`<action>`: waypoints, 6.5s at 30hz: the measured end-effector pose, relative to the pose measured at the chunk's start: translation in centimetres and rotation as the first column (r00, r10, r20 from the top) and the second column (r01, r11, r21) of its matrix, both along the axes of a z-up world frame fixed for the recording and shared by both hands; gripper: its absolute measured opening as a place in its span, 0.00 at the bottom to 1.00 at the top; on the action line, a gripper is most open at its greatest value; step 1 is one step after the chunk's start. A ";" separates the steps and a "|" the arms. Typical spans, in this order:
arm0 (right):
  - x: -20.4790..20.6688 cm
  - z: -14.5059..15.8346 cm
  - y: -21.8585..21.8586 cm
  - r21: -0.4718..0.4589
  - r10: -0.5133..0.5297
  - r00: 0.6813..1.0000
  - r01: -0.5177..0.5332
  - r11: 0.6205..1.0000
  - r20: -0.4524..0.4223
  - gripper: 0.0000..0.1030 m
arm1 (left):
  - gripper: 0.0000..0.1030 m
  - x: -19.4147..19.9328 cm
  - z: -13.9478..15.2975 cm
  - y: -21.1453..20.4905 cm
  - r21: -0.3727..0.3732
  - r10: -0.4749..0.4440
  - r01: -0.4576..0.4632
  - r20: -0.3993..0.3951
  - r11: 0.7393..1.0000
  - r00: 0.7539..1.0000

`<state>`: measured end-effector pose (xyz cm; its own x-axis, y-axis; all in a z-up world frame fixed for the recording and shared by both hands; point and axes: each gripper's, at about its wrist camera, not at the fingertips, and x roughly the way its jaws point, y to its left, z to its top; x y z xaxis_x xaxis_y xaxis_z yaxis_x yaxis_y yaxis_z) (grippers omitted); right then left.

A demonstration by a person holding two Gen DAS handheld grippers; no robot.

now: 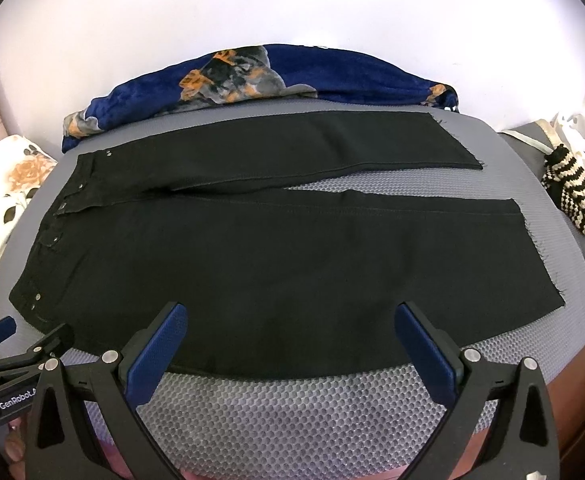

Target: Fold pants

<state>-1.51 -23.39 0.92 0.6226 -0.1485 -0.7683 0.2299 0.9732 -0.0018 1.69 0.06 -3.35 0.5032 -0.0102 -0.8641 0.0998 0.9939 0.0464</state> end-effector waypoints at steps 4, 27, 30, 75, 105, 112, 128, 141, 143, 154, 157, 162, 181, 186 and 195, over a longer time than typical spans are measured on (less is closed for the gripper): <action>-0.1 0.2 -0.3 -0.006 -0.009 1.000 0.009 1.000 0.009 1.00 | 0.98 0.0 0.3 0.0 -0.007 -0.002 0.002 0.006 1.000 1.000; -0.3 0.9 -1.0 -0.061 -0.028 0.999 0.030 0.998 0.031 1.00 | 0.98 0.4 1.4 0.3 0.008 -0.006 0.006 0.038 1.000 0.999; -0.2 0.8 -1.0 -0.062 -0.028 0.999 0.030 0.998 0.028 1.00 | 0.98 0.6 1.5 0.3 0.010 -0.008 0.008 0.039 1.000 0.999; 18.0 -1.0 -1.7 0.165 0.127 0.990 -0.116 0.979 -0.056 1.00 | 0.36 35.0 -0.8 17.9 -0.576 -0.062 -0.014 -0.112 0.817 0.992; 26.4 -4.3 1.9 0.160 0.243 0.965 -0.226 0.961 -0.096 1.00 | 0.36 42.4 -7.2 17.8 -0.822 -0.228 -0.058 -0.224 0.567 0.947; 30.6 -4.6 0.5 0.181 0.308 0.948 -0.289 0.940 -0.085 1.00 | 0.13 42.3 -7.0 16.3 -0.792 -0.161 -0.040 -0.173 0.610 0.972; 44.3 -1.4 0.5 0.257 0.837 0.498 -0.799 0.544 -0.226 0.99 | 0.09 33.0 4.3 14.5 -0.780 -0.245 0.295 0.186 0.552 0.951; 45.3 -5.8 4.4 0.409 0.905 0.127 -0.860 0.305 -0.407 0.45 | 0.09 31.9 5.1 16.2 -0.771 -0.186 0.236 0.154 0.592 0.970; 45.5 -6.2 2.9 0.385 0.889 0.153 -0.860 0.335 -0.432 0.45 | 0.09 32.2 5.0 16.2 -0.773 -0.183 0.225 0.143 0.593 0.973; 43.8 -6.7 -2.4 0.267 0.820 0.321 -0.835 0.481 -0.474 0.14 | 0.09 33.8 3.8 15.6 -0.755 -0.173 0.190 0.103 0.628 0.980; 43.1 -6.4 -2.6 0.186 0.797 0.378 -0.840 0.509 -0.472 0.08 | 0.09 34.0 3.7 15.4 -0.742 -0.172 0.184 0.094 0.644 0.981; 37.5 -3.4 -2.1 -0.012 0.744 0.535 -0.815 0.580 -0.400 0.06 | 0.09 32.7 4.6 15.7 -0.725 -0.200 0.215 0.108 0.654 0.974; 9.8 0.2 -3.1 -0.106 0.564 0.805 -0.587 0.803 -0.183 0.05 | 0.11 15.8 2.0 19.0 -0.672 -0.402 0.293 -0.008 0.680 0.915; 7.1 -5.2 -2.2 -0.063 0.543 0.796 -0.577 0.814 -0.268 0.05 | 0.14 13.3 -2.3 18.9 -0.588 -0.425 0.271 -0.139 0.762 0.894; 7.1 -8.1 -1.6 -0.058 0.532 0.789 -0.573 0.817 -0.307 0.05 | 0.56 11.8 -0.7 21.2 -0.533 -0.332 0.179 -0.205 0.827 0.921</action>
